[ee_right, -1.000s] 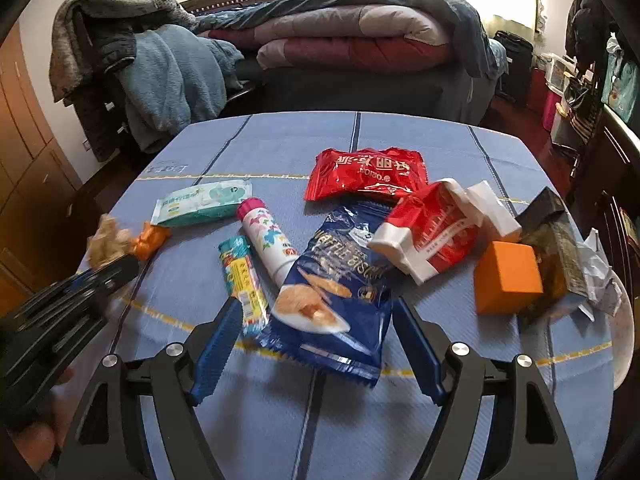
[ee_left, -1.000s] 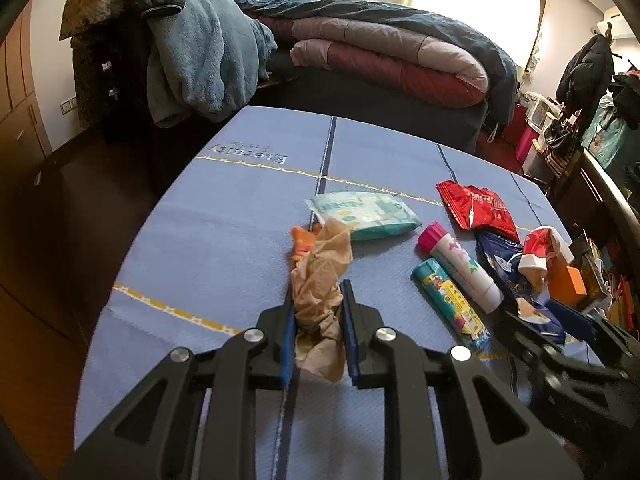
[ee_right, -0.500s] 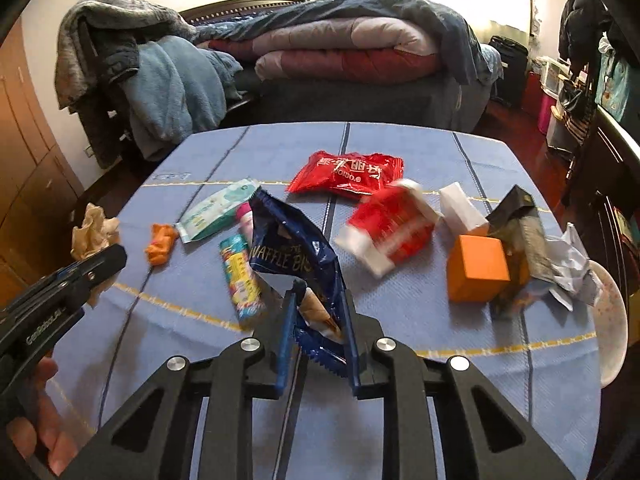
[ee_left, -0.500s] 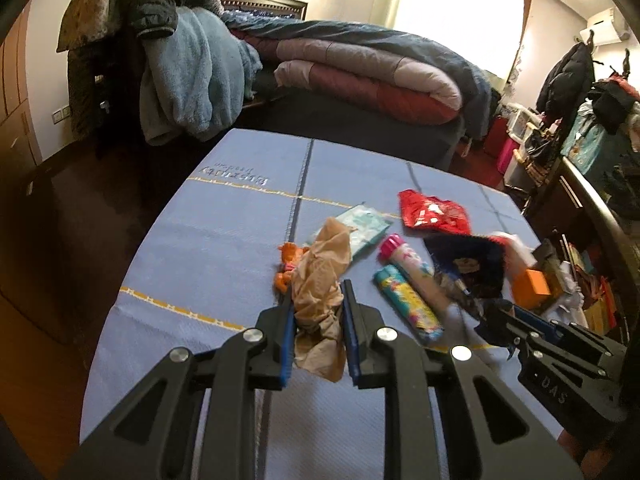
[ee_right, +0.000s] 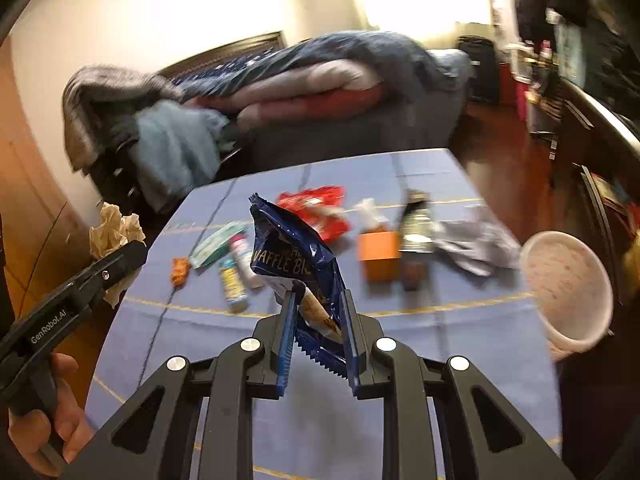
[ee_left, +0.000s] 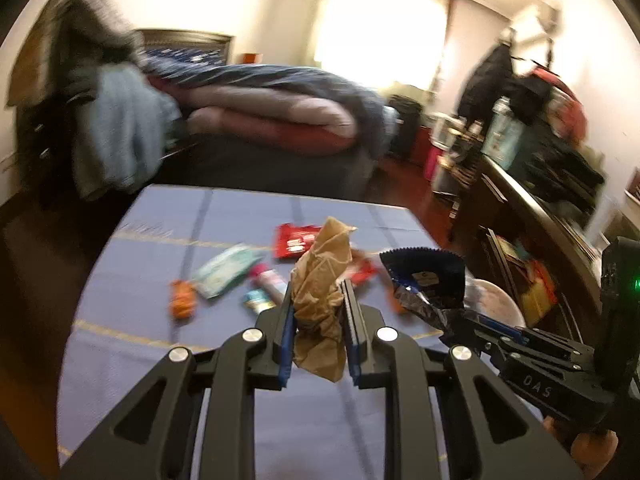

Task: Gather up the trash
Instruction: 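Carry the brown paper and blue bag over the pink-dotted wastebasket with both tools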

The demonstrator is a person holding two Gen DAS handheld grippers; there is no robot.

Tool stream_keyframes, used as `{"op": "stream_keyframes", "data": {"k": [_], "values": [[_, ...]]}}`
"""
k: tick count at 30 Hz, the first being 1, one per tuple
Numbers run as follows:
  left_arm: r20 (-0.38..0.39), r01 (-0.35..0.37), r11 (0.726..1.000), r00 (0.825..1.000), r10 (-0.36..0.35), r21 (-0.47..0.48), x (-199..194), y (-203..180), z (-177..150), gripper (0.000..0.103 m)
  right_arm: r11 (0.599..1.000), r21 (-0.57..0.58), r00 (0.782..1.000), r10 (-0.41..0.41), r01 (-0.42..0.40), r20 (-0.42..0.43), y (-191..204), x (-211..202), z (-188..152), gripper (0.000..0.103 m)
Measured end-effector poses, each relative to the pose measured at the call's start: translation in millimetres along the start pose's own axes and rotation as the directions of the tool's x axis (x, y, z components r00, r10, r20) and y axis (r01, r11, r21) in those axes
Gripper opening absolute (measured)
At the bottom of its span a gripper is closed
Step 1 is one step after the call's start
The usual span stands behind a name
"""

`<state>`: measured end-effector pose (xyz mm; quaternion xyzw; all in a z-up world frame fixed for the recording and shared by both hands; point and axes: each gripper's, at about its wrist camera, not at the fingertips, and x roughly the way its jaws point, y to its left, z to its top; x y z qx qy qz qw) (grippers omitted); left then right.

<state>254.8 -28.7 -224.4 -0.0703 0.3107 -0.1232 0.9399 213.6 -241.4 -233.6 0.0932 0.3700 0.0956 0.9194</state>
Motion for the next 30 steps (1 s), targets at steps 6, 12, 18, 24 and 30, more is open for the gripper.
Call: {"op": "stream_keyframes", "data": {"k": [6,12,18,24,30], "values": [[-0.013,0.130,0.983,0.991,-0.130,0.127,25.8,-79.6,11.4,0.023,0.987,0.121,0.992,-0.111,0.102,0.062,-66.9,-33.3,1.7,0.022],[-0.069,0.265,0.938,0.964,-0.256,0.222,64.3,-161.5,15.0,0.023,0.950,0.241,0.969,-0.228,0.199,0.096,-134.9,-54.7,3.1,0.022],[-0.131,0.352,0.888,0.936,-0.327,0.295,110.7,-233.2,10.6,0.023,0.892,0.341,0.935,-0.343,0.296,0.086,-202.8,-60.0,1.1,0.022],[-0.249,0.439,0.849,0.893,-0.376,0.293,180.1,-291.9,0.9,0.023,0.841,0.416,0.921,-0.389,0.347,0.019,-264.4,-37.9,-2.1,0.022],[-0.363,0.459,0.846,0.863,-0.352,0.272,255.9,-329.9,-13.8,0.023,0.803,0.452,0.904,-0.427,0.389,-0.020,-305.8,-17.9,-6.5,0.022]]}}
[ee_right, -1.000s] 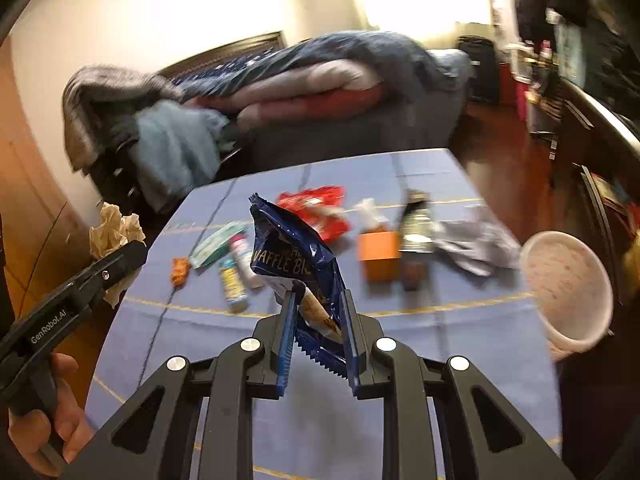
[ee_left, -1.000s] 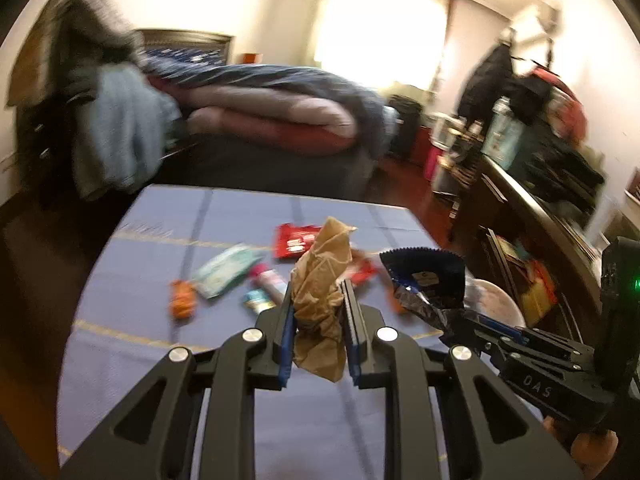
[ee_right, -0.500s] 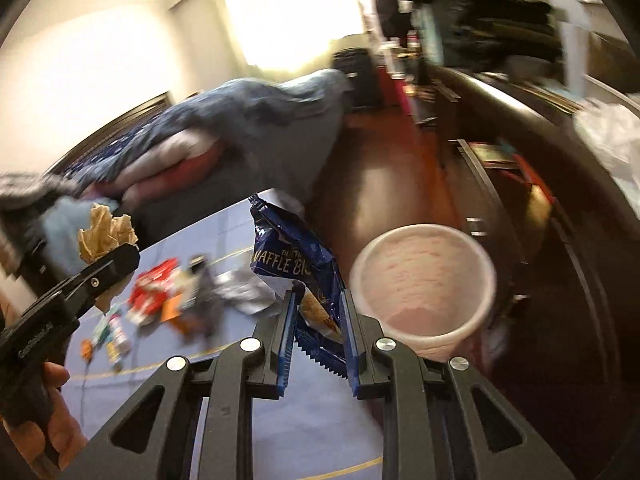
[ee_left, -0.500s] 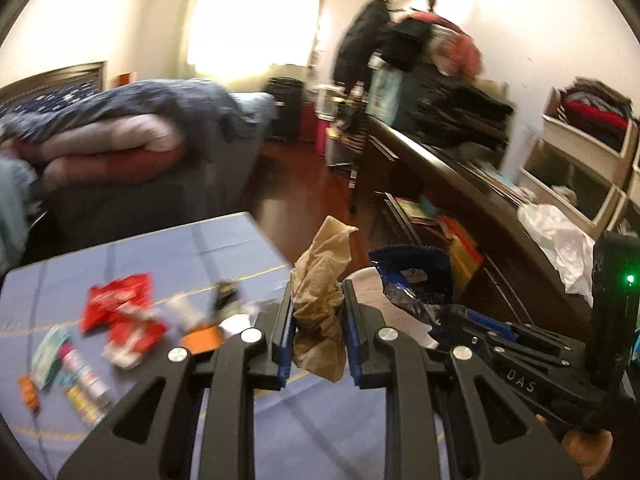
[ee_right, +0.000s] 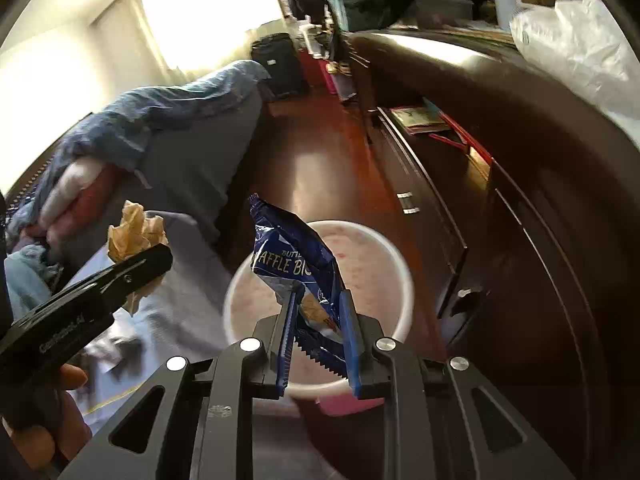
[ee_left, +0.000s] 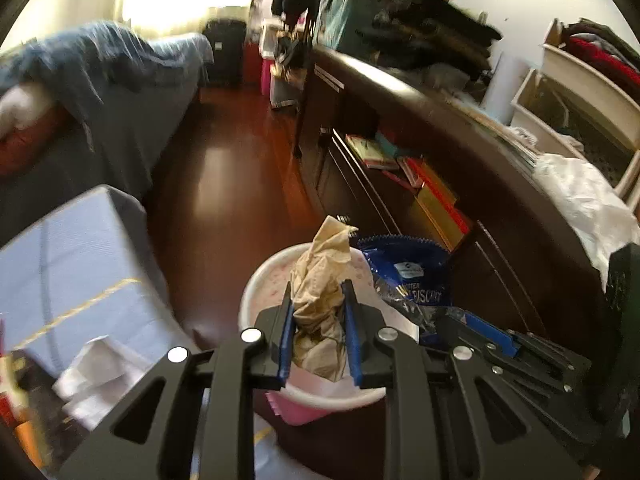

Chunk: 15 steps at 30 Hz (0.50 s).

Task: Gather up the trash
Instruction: 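Carry the brown paper and blue bag over the pink-dotted wastebasket with both tools, then open both tools to drop the paper and bag into the wastebasket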

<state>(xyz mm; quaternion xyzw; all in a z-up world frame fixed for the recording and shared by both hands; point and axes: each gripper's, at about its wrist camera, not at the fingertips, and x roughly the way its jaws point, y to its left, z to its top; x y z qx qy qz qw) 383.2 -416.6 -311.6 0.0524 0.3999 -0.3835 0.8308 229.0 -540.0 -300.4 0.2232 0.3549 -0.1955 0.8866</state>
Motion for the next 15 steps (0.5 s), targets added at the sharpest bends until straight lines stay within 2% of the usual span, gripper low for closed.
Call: {"op": "stream_keyframes", "data": {"k": [4,6,8,9,11,13,15], "values": [[-0.080,0.009,1.000,0.997,-0.010,-0.018,44.6,0.0,7.0,0.027,1.000,0.021,1.000,-0.013,0.013,-0.028,-13.0,27.1,5.5,0.023],[-0.107,0.019,0.999,0.994,-0.023,-0.040,58.9,2.9,7.9,0.029,1.000,0.019,0.999,-0.023,0.024,-0.048,-14.4,38.9,6.5,0.028],[-0.127,0.022,0.998,0.991,-0.029,-0.058,69.0,5.1,8.9,0.043,0.999,0.015,0.998,-0.038,0.039,-0.059,-14.0,46.7,6.4,0.048],[-0.127,0.024,0.998,0.991,-0.032,-0.064,71.1,5.7,8.6,0.048,0.999,0.010,0.997,-0.043,0.043,-0.057,-13.4,49.2,6.3,0.050],[-0.113,0.020,0.997,0.993,-0.028,-0.070,70.3,7.1,7.8,0.065,0.999,-0.004,0.998,-0.045,0.045,-0.051,-12.5,52.5,6.4,0.052],[-0.096,0.024,0.997,0.995,-0.031,-0.071,65.9,7.7,8.4,0.072,0.999,-0.002,0.998,-0.045,0.045,-0.053,-12.6,55.2,6.9,0.052],[-0.092,0.028,0.997,0.995,-0.035,-0.073,61.9,7.9,9.7,0.075,0.999,0.003,0.997,-0.045,0.045,-0.059,-13.1,55.4,5.5,0.053]]}}
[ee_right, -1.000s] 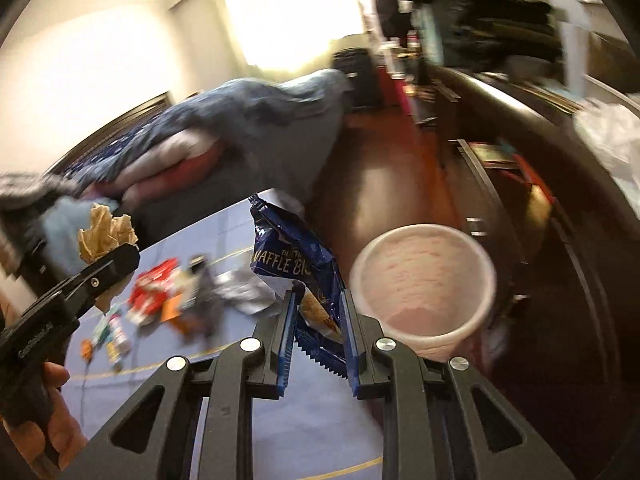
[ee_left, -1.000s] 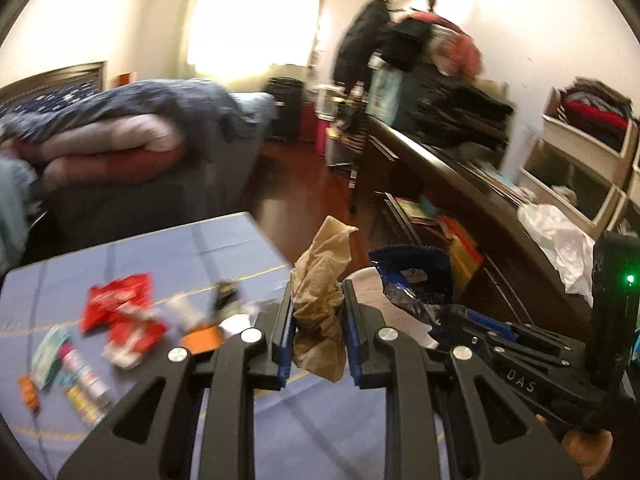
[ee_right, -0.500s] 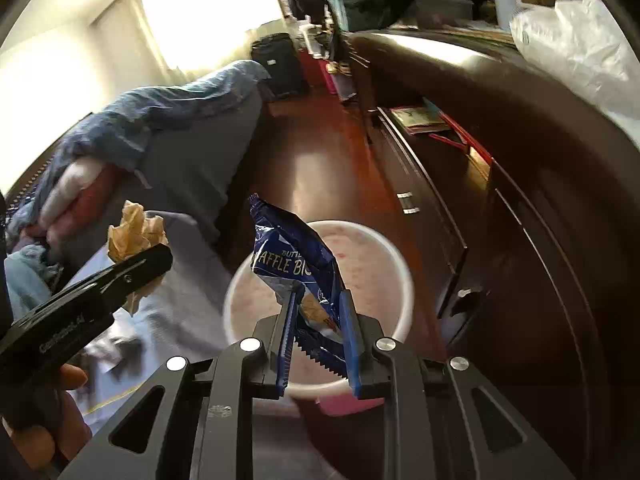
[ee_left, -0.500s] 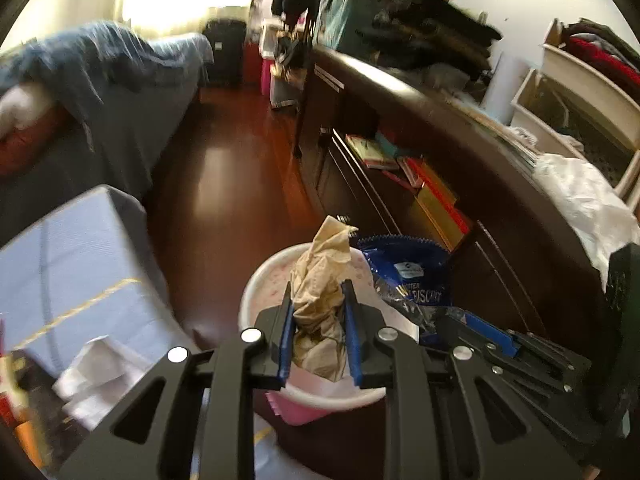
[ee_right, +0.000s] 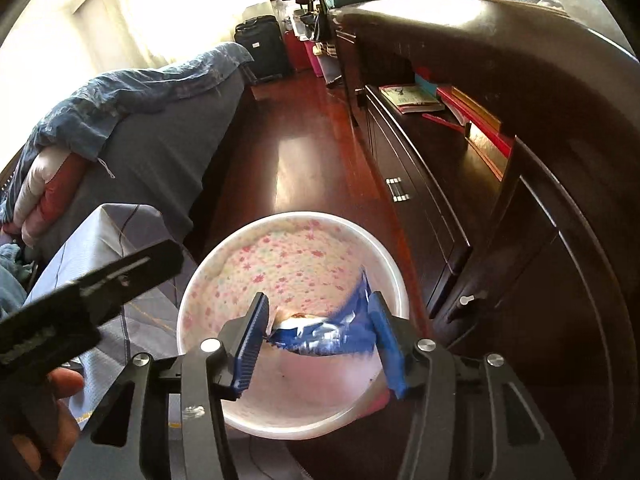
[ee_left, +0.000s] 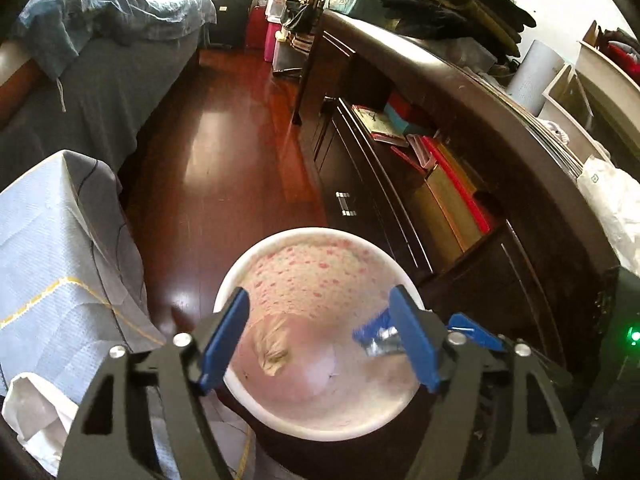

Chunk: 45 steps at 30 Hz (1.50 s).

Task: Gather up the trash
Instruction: 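Open both tools to drop the paper and bag into the wastebasket, then move both tools back over the table toward the orange box and dark box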

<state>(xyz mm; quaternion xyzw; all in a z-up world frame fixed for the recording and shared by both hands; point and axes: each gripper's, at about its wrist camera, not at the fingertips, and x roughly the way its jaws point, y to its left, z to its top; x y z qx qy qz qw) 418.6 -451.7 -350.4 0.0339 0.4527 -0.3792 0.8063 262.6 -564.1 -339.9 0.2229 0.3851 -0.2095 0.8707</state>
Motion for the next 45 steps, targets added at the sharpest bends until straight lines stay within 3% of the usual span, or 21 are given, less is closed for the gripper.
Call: {"op": "stream_keyframes", "data": {"k": [14,16,17,18,19,20,23,33,36,39,43,45], "values": [[0.067,0.005,0.999,0.998,-0.003,-0.043,-56.9,10.5,-1.0,0.081,0.996,-0.078,0.999,0.044,-0.043,0.014,19.7,2.7,5.7,0.058],[0.084,0.002,0.999,0.996,0.002,-0.051,-67.3,14.1,0.6,0.081,0.992,-0.127,1.000,-0.013,0.015,0.013,27.3,2.6,7.1,0.065],[0.090,0.003,0.999,0.996,0.002,-0.053,-71.2,15.6,1.4,0.081,0.983,-0.170,0.998,-0.067,0.069,0.018,32.4,3.0,6.9,0.064],[0.097,0.005,0.998,0.995,0.001,-0.056,-75.1,16.3,1.8,0.081,0.979,-0.190,0.997,-0.070,0.076,0.037,36.3,-1.9,7.1,0.064],[0.104,0.007,0.998,0.995,-0.001,-0.058,-79.7,17.0,2.3,0.081,0.984,-0.175,0.999,-0.011,0.019,0.043,35.3,-7.1,7.8,0.064],[0.111,0.009,0.998,0.994,-0.002,-0.057,-83.6,17.1,2.5,0.081,0.988,-0.148,0.997,0.057,-0.049,0.048,33.0,-13.3,9.4,0.070],[0.128,0.004,0.999,0.992,0.003,-0.054,-93.7,16.2,2.6,0.081,0.984,-0.177,0.998,-0.008,0.019,0.066,36.1,-16.3,12.2,0.074],[0.193,-0.074,0.996,0.978,0.081,-0.039,-148.2,16.7,-23.3,0.086,0.986,-0.159,0.994,0.070,-0.057,0.078,59.6,-67.1,-2.9,0.079],[0.226,-0.130,0.990,0.964,0.140,-0.059,-177.1,28.2,-40.5,0.088,0.984,-0.170,0.994,0.073,-0.059,0.079,76.0,-85.8,-16.7,0.080],[0.257,-0.212,0.972,0.938,0.231,-0.101,-210.2,47.0,-61.5,0.089,0.978,-0.188,0.991,0.112,-0.095,0.080,93.4,-103.6,-29.9,0.082],[0.242,-0.333,0.919,0.893,0.379,-0.211,-252.0,89.7,-93.8,0.090,0.960,-0.225,0.980,0.187,-0.169,0.062,120.8,-122.5,-49.5,0.085],[0.221,-0.359,0.895,0.881,0.419,-0.266,-267.6,112.4,-107.1,0.090,0.948,-0.257,0.977,0.207,-0.187,0.051,135.3,-126.8,-58.0,0.085]]}}
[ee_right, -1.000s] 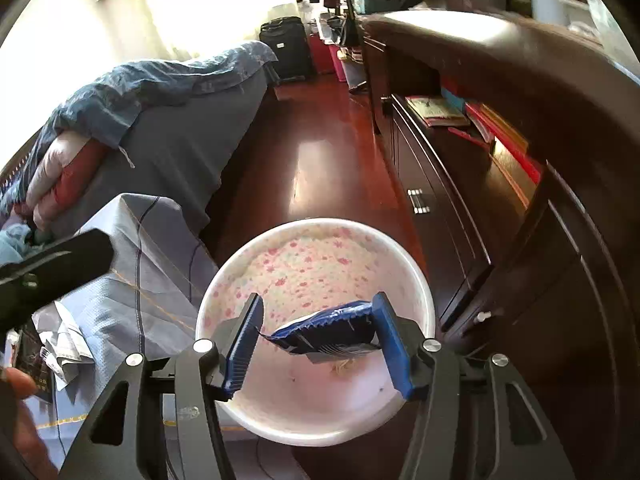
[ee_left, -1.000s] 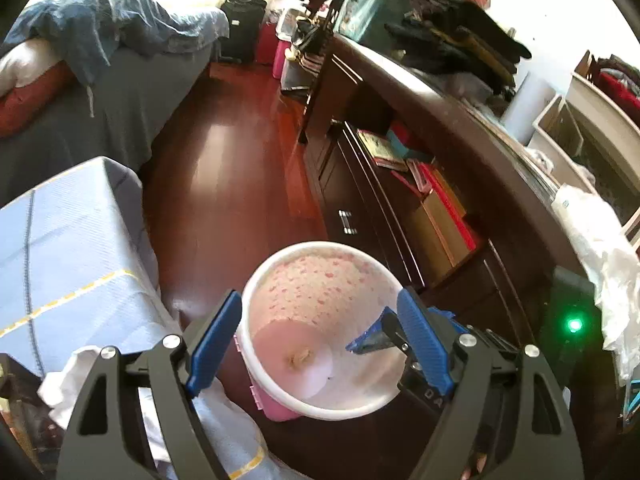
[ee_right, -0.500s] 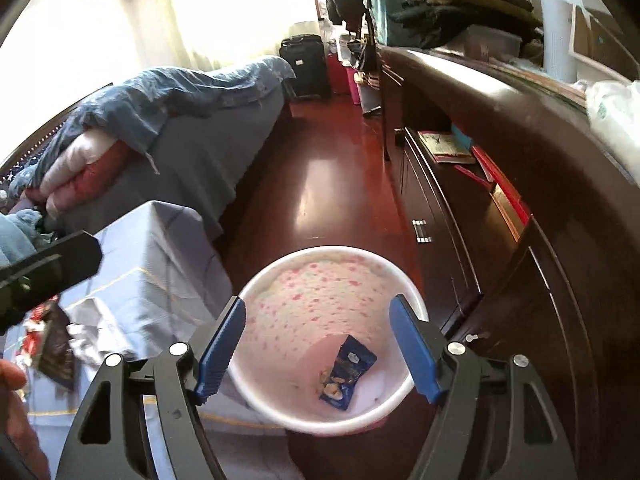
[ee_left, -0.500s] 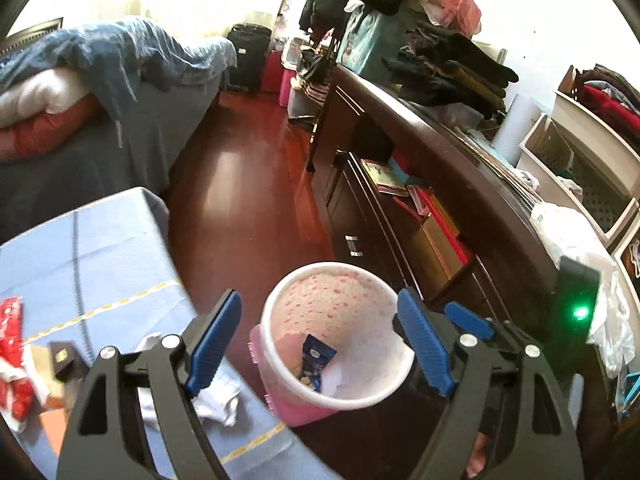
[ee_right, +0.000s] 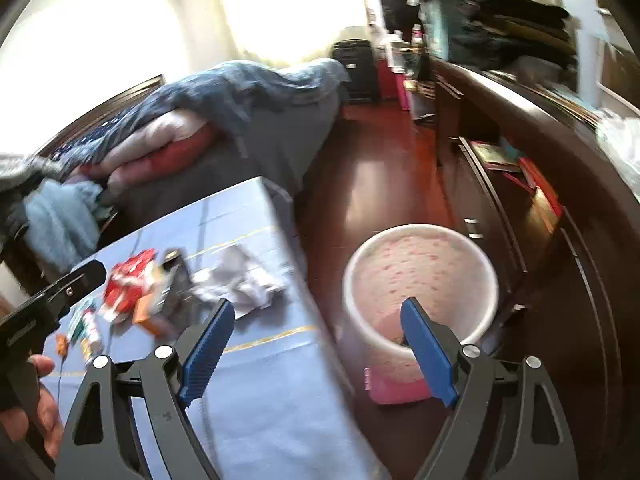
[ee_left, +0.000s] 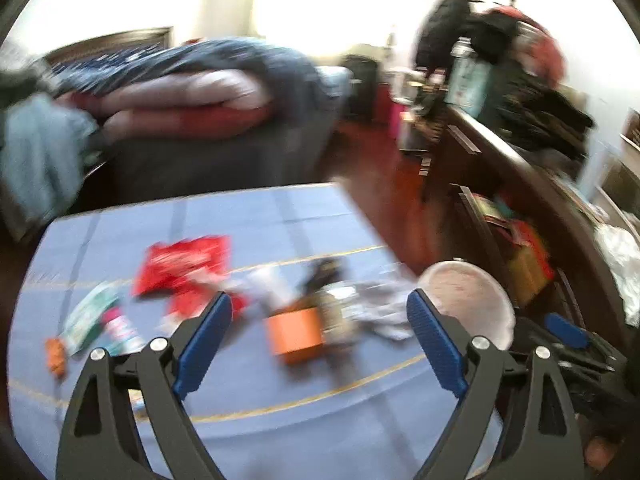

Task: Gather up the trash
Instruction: 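Move both tools back over the table toward the orange box and dark box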

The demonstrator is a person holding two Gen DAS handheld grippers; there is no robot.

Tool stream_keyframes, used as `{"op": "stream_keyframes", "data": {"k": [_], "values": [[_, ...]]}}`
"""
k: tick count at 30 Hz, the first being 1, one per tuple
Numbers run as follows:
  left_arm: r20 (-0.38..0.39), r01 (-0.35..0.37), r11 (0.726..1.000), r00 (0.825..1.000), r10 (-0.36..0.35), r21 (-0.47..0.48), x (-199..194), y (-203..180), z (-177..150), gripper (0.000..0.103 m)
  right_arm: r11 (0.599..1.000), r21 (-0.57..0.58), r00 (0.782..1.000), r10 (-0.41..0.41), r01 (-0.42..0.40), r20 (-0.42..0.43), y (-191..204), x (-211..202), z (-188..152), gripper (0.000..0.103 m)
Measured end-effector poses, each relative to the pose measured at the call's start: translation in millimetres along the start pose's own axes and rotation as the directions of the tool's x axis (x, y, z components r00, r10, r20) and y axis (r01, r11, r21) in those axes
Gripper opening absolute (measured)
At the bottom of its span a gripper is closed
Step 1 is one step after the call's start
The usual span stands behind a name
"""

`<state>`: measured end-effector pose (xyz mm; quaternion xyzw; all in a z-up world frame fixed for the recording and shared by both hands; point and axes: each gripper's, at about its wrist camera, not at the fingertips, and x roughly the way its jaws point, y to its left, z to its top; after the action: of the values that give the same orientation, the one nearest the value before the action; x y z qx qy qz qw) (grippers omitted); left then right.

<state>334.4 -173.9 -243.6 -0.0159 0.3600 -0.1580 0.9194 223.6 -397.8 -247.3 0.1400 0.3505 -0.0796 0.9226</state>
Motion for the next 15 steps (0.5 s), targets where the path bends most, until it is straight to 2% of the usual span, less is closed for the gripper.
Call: {"op": "stream_keyframes", "data": {"k": [2,4,10,15], "values": [[-0.002,-0.030,0.999,1.000,0.030,-0.042,-4.5,25.8,-3.0,0.089,0.999,-0.035,1.000,0.006,-0.006,-0.007,15.7,2.1,-4.2,0.085],[-0.009,-0.038,0.998,0.999,0.038,-0.048,-5.0,36.0,-3.6,0.089,0.999,-0.050,1.000,0.007,-0.008,-0.019,23.4,6.1,-7.0,0.085],[-0.031,-0.013,0.998,0.999,0.015,0.056,11.9,10.6,-11.9,0.088,0.998,-0.062,0.999,0.001,-0.004,-0.046,33.5,17.0,-12.5,0.085],[-0.063,-0.038,0.999,0.997,0.038,0.003,27.8,22.0,-20.4,0.085,0.995,-0.101,0.998,0.000,-0.007,-0.064,45.8,26.1,-16.0,0.085]]}}
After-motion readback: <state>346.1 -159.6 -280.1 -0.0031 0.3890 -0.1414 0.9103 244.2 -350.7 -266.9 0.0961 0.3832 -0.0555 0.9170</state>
